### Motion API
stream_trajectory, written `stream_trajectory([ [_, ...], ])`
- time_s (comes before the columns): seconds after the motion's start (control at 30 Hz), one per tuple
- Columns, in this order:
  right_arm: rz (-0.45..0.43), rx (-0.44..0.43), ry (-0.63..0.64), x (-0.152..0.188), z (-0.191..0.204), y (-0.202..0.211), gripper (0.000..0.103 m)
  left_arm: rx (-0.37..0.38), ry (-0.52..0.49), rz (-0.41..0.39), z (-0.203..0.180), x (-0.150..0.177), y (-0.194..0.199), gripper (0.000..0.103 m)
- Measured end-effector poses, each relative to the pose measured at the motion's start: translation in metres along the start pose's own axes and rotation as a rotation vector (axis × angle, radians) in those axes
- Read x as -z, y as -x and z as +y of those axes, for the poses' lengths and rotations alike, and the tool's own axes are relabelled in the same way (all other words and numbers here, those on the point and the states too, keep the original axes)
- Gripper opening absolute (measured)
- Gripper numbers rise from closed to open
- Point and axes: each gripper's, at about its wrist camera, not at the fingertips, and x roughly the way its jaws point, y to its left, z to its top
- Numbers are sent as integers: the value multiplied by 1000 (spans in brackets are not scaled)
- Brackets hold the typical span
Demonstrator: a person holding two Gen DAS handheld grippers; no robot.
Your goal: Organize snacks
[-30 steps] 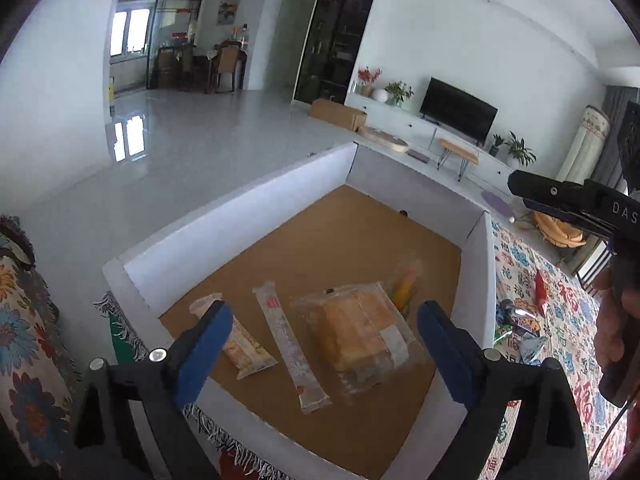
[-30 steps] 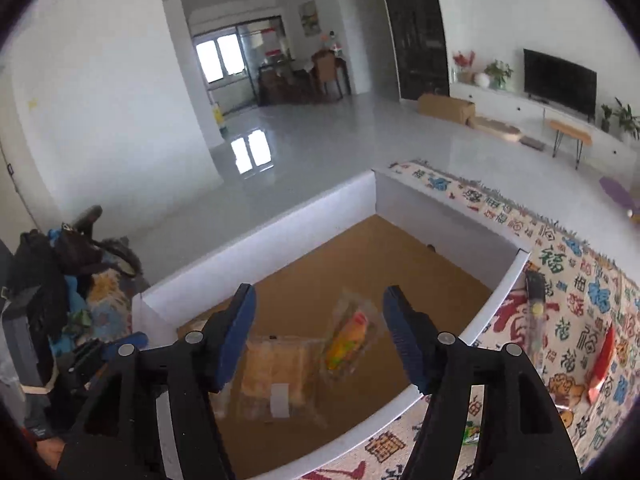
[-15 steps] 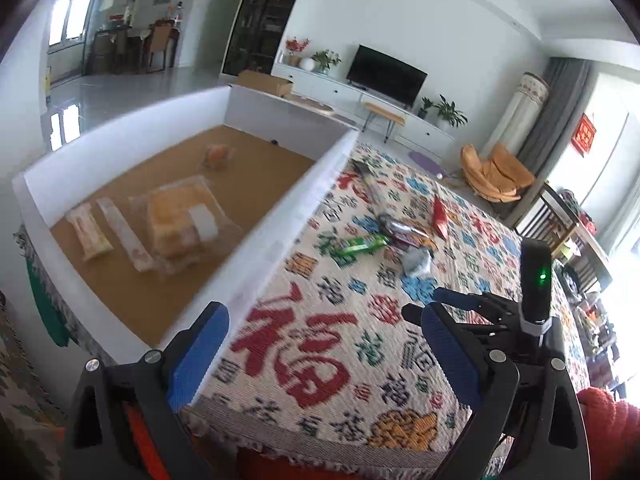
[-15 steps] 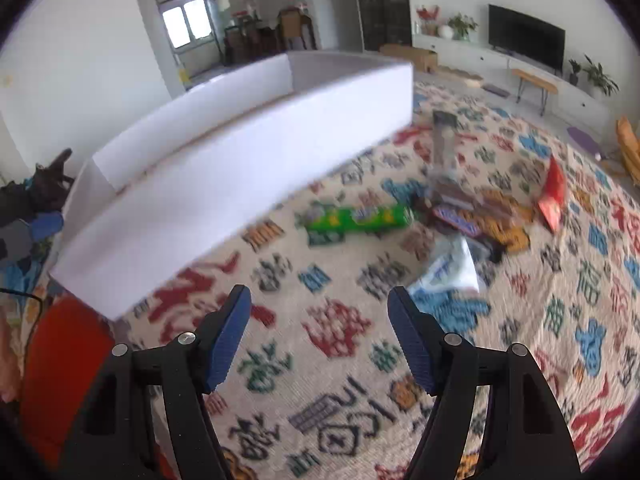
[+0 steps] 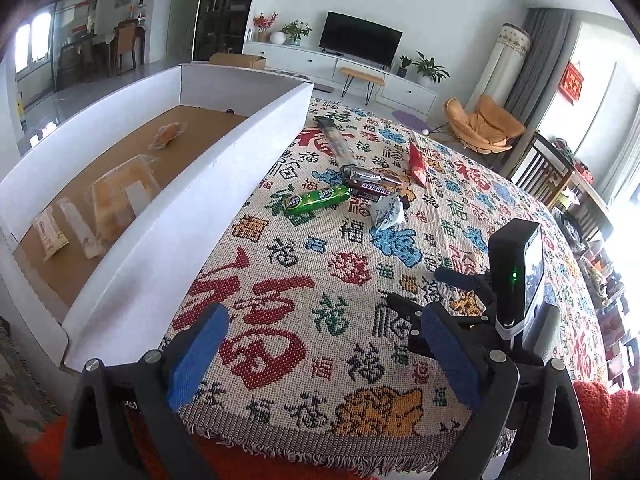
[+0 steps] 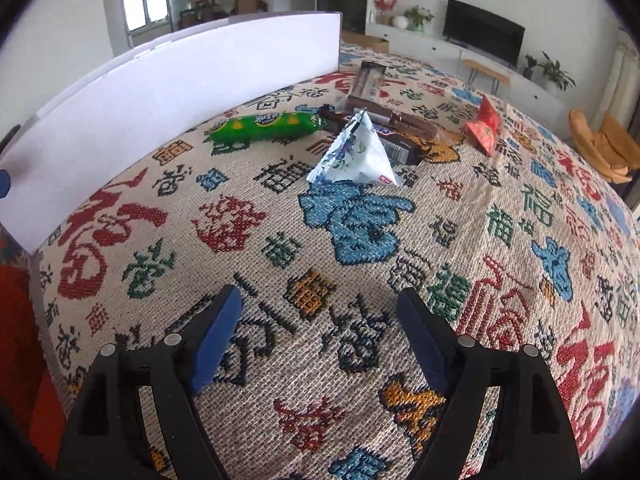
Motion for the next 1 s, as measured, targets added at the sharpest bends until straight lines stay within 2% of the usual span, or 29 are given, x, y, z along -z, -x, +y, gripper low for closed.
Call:
stream_trajectory([
  [0.17, 2, 2, -6, 1, -3, -1, 86, 62, 20, -34, -6, 5, 19, 96],
  [0.33, 3, 1, -10, 0, -5, -3, 86, 82, -72, -23, -30, 8, 43, 96],
  [0.4, 2, -2, -12, 0, -5, -2, 86, 95, -98, -41, -39, 11, 56, 96],
  [0.53, 2, -5, -16, 0, -5, -2, 86, 149, -53, -82, -43, 22, 75, 97],
  [0.63, 10, 39, -56, 1, -10, 8, 86, 183, -16, -90, -41, 25, 82, 97],
  [0.73, -24, 49, -148, 6, -26, 26, 86, 159, -29, -95, -44, 17, 81, 97],
  [0.8, -16, 107, -191, 7, -39, 29, 86, 139, -29, -96, -43, 11, 74, 99],
  [0.9, -22, 182, -283, 9, -65, 30, 86, 143, -23, -88, -43, 3, 52, 100],
  [1.0, -18, 187, -385, 11, -90, 22, 86, 135, 2, -86, -40, 2, 26, 100],
])
